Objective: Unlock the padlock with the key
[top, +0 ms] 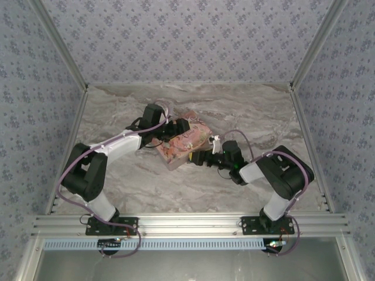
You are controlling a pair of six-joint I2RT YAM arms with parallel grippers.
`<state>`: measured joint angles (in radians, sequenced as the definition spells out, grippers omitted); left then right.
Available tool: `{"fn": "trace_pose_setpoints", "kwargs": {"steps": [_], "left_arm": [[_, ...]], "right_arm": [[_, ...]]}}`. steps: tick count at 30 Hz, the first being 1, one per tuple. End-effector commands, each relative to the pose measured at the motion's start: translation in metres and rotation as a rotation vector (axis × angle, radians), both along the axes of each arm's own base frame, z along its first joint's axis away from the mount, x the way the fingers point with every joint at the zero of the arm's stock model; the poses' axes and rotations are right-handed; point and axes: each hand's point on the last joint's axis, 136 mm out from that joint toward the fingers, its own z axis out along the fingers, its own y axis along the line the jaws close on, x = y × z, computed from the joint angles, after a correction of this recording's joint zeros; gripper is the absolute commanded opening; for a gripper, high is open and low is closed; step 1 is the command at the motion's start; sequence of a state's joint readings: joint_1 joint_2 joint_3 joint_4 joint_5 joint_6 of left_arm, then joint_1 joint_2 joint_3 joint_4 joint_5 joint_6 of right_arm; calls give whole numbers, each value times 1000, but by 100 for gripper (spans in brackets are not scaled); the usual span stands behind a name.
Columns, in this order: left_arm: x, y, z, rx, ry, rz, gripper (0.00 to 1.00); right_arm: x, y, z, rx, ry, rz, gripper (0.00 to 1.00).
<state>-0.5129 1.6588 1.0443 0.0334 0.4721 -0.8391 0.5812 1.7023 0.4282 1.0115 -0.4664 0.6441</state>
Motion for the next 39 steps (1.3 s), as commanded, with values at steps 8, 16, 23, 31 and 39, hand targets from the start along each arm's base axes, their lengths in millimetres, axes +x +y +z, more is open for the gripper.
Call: {"fn": "trace_pose_setpoints", "kwargs": {"steps": [8, 16, 23, 31, 39], "left_arm": [[-3, -3, -13, 16, 23, -12, 81], [-2, -2, -14, 18, 26, -10, 81], [-2, -2, -15, 19, 27, -11, 81], [-3, -2, -14, 18, 26, -10, 81], [-2, -2, -13, 19, 23, -6, 82]], "right_arm": [[3, 18, 5, 55, -19, 52, 76], [0, 21, 2, 54, -11, 70, 71], [-2, 22, 3, 56, -12, 84, 64], [-4, 20, 1, 54, -10, 87, 56], [-5, 16, 2, 54, -13, 84, 47]]}}
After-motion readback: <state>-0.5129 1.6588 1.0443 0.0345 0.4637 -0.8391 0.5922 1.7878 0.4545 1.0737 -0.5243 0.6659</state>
